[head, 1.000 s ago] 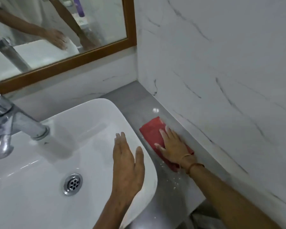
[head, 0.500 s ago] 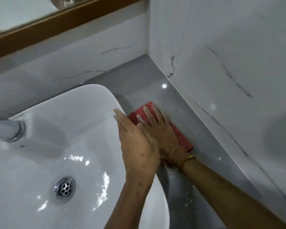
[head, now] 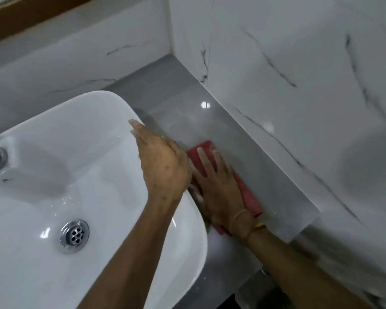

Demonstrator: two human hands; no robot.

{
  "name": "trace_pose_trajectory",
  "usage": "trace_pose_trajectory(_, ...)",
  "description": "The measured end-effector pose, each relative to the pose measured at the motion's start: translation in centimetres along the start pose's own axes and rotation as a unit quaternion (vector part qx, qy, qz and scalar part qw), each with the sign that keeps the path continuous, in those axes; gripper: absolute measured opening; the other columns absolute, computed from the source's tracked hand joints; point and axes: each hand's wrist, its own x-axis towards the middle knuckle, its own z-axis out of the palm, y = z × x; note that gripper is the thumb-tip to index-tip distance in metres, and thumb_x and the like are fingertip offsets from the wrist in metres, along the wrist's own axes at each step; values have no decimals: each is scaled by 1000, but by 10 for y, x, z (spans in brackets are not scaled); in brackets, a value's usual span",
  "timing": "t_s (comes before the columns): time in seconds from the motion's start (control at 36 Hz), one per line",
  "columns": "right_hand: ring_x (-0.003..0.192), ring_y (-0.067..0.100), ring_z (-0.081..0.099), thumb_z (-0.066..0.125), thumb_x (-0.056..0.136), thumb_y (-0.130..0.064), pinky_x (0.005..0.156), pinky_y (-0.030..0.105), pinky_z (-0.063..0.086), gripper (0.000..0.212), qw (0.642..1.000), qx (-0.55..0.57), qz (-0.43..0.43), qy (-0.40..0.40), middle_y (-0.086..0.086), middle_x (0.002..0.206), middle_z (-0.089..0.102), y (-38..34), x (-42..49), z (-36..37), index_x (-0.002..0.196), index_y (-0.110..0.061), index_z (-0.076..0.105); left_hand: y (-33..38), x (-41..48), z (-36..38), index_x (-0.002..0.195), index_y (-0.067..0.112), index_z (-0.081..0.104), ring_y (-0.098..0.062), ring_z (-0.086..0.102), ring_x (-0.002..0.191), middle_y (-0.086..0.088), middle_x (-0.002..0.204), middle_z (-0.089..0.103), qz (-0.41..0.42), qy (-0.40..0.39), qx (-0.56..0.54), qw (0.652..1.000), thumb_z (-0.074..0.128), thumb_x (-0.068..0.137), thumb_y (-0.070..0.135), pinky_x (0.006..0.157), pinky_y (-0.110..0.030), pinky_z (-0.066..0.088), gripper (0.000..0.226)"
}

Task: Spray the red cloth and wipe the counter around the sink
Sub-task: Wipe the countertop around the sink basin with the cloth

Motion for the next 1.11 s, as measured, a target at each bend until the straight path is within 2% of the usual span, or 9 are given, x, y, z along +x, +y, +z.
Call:
trace_pose_trajectory(0.08, 147, 33, 11, 48, 84, -59, 117, 54, 15, 82, 1000, 7, -26, -8, 3, 162, 9, -15, -61, 21, 151, -32, 9, -1, 4, 0, 148, 5, -8, -34, 46, 129, -21, 153, 28, 8, 1, 7, 1000, 34, 98, 15, 106, -41, 40, 66)
trace_pose_trajectory(0.17, 147, 30, 12, 29, 92, -56, 118, 50, 10, 65, 1000, -4, 19, 1, -3, 162, 6, 19, -122, 20, 151, -35, 11, -2, 1, 0, 148, 5, -8, -33, 38, 135, -20, 156, 22, 0, -8, -1, 1000, 32, 98, 15, 111, -39, 34, 65)
trace_pose_trajectory(0.25, 145, 36, 16, 14, 94, -54, 115, 54, 19, 62, 995, -52, 84, -6, 6, 161, 12, 59, -114, 1, 151, -31, 14, -3, 4, 1, 149, 5, -6, -32, 32, 139, -19, 157, 20, -7, -2, -1, 1000, 31, 99, 16, 111, -34, 29, 64)
trace_pose_trajectory(0.36, 144, 42, 16, 29, 94, -49, 114, 58, 18, 63, 986, -23, 165, 28, 14, 160, 17, 40, -85, -9, 151, -25, 18, 0, -2, 6, 149, 5, -5, -32, 39, 135, -20, 156, 22, -8, 8, 12, 1000, 32, 98, 16, 107, -32, 32, 64)
trace_pose_trajectory(0.53, 147, 33, 8, 35, 91, -50, 116, 55, 19, 66, 999, 41, 22, 13, 4, 162, 9, -37, -137, 25, 151, -31, 14, -7, 5, 1, 148, 3, -6, -31, 47, 126, -22, 154, 26, -1, 11, 33, 999, 33, 99, 17, 89, -16, 36, 65)
trace_pose_trajectory(0.64, 146, 34, 15, 33, 91, -49, 115, 53, 23, 65, 997, -18, 69, 9, 5, 161, 15, 35, -135, 6, 151, -32, 14, -6, 5, 3, 148, 3, -6, -36, 46, 128, -23, 151, 32, 2, 5, 40, 999, 33, 98, 19, 109, -41, 37, 66)
trace_pose_trajectory(0.81, 144, 41, 15, 24, 94, -47, 115, 57, 20, 63, 982, -40, 183, 10, 14, 160, 16, 61, -105, -14, 151, -23, 15, -7, 5, 4, 148, 3, -5, -33, 44, 130, -22, 152, 30, 3, 16, 40, 999, 33, 98, 17, 107, -34, 34, 65)
trace_pose_trajectory(0.97, 145, 34, 20, 40, 89, -47, 117, 51, 16, 69, 1000, 6, 7, -9, 4, 161, 15, 15, -158, 9, 151, -33, 13, -8, 6, 3, 149, 4, -4, -36, 40, 134, -22, 151, 31, 8, 9, 35, 999, 33, 98, 18, 111, -45, 35, 64)
trace_pose_trajectory(1.11, 142, 39, 24, 28, 91, -45, 110, 56, 32, 62, 990, -38, 135, -13, 12, 157, 24, 89, -134, -19, 149, -24, 22, -6, 6, 5, 149, 6, -3, -32, 41, 134, -18, 153, 31, 3, 12, 25, 1000, 33, 98, 17, 112, -41, 35, 63)
